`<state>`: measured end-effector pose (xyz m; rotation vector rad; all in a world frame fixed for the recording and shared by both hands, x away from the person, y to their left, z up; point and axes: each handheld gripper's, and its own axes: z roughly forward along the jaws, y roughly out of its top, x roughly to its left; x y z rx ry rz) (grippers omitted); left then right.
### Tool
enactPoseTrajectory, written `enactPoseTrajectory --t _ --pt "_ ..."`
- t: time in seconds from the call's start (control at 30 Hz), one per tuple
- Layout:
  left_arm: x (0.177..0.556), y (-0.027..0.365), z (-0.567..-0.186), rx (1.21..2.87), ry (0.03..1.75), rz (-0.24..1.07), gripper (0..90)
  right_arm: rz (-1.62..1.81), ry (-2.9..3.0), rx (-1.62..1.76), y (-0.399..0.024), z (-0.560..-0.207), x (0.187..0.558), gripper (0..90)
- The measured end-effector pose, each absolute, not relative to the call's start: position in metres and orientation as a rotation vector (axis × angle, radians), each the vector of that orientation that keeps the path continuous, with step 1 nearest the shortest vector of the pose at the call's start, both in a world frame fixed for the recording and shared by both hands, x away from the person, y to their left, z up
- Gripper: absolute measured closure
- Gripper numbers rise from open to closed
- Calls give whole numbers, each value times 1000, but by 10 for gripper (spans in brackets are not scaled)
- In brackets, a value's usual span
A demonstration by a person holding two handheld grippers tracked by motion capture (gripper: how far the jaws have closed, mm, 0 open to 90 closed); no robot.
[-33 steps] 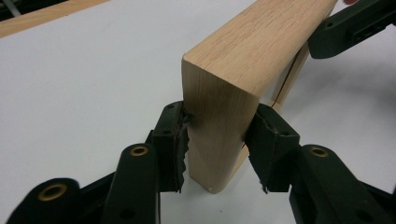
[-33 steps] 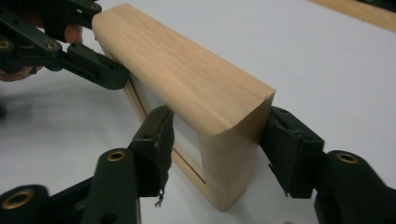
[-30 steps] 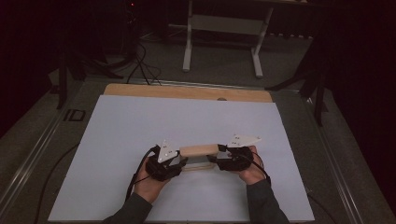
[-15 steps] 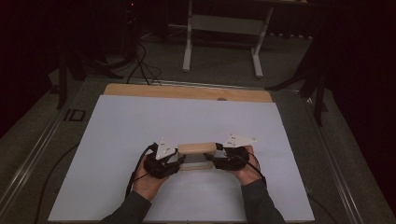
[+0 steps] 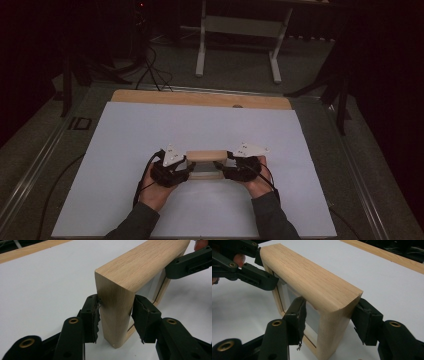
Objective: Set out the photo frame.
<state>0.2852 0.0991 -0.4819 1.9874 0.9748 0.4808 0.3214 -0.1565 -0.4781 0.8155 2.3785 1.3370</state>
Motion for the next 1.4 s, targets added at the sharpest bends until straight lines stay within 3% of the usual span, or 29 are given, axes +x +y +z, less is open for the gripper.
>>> enactPoseTrajectory --t 1.1,1.17,1.23,1.4 --pt "305 118 -480 1992 980 523 558 1321 2327 831 -133 -480 333 472" --pt "305 121 -479 1974 997 545 640 1317 2321 838 -130 -480 335 493" --pt "306 126 -476 1931 1010 534 659 1327 2321 845 -130 -481 336 500" --pt "306 126 -477 1942 980 543 612 1339 2321 837 -129 -482 337 499"
